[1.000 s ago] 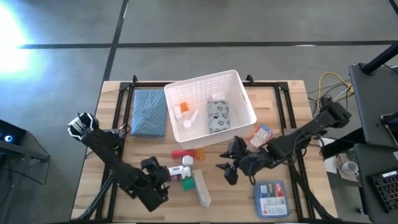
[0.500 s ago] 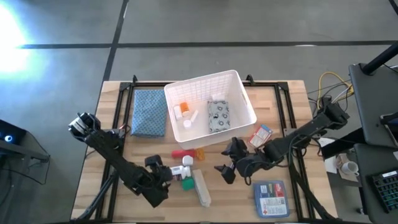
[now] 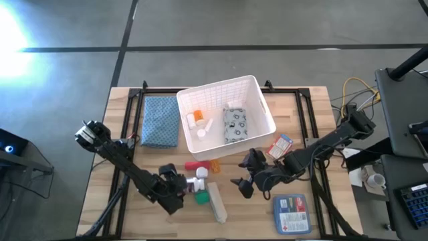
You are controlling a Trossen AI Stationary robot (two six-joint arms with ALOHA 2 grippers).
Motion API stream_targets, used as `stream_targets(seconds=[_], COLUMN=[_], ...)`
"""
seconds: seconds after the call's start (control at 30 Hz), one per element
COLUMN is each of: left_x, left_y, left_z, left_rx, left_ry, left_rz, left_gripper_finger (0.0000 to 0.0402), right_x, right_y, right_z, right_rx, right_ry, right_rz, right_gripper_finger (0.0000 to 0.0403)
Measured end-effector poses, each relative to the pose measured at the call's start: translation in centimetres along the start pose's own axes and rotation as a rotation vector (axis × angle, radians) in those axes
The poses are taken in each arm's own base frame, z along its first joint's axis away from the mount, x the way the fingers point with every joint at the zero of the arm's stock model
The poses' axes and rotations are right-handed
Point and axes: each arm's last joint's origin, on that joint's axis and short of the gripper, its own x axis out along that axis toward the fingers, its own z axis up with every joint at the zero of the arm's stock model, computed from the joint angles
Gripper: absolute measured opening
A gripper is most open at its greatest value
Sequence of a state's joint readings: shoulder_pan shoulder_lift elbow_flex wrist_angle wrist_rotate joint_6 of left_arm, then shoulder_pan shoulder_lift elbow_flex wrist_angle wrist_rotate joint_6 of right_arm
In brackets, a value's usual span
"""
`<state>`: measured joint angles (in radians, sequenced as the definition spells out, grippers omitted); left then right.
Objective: Pick & place medical supplies in basket/bin
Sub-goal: Put the violet pill bottle into the white bin
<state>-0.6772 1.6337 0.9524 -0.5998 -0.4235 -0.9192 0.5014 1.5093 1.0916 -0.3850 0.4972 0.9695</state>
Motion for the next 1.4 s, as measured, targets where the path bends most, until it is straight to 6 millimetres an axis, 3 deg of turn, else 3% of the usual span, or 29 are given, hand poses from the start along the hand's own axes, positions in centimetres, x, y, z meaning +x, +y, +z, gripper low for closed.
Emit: stream_targets(seconds=[0.27,0.53,0.63,0.8,0.93,1.03,1.13,1.23,1.4], left_x=[1.2,0.9,-0.6,-6.1,-11.2,-14.3,-16.1,-16.1,-13.7], left_y=[0.7,0.5,-0.5,-2.6,-3.0,-2.8,-1.9,0.7,7.8], left_z=[-0.8,-0.5,0.6,2.5,4.6,6.8,10.0,13.7,19.5], left_rx=[-0.009,0.033,0.029,0.093,0.097,0.045,-0.001,-0.051,-0.107], left_ry=[-0.008,-0.003,0.021,0.074,0.015,-0.168,-0.371,-0.445,-0.424], left_rz=[-0.002,-0.008,-0.064,-0.104,-0.056,0.014,0.085,0.194,0.398], left_gripper_finger=[0.0333,0.0276,0.0271,0.0272,0.0272,0.0272,0.0272,0.0272,0.0272], right_x=[0.0,0.0,0.0,0.0,0.0,0.0,-0.1,-0.5,-2.3], right_y=[0.0,-0.1,-0.1,-0.1,0.0,-0.1,0.0,0.4,2.0], right_z=[0.0,-0.1,-0.1,-0.1,0.0,0.0,0.2,0.8,2.1], right_rx=[-0.001,0.024,0.039,0.077,0.077,0.074,0.073,0.062,0.028], right_ry=[0.001,0.001,0.002,0.002,0.002,-0.008,-0.05,-0.102,-0.173], right_rz=[-0.002,-0.003,-0.003,-0.002,-0.001,-0.004,-0.027,-0.035,0.0], right_gripper_finger=[0.0365,0.0365,0.0365,0.0365,0.0365,0.0365,0.0365,0.0365,0.0365])
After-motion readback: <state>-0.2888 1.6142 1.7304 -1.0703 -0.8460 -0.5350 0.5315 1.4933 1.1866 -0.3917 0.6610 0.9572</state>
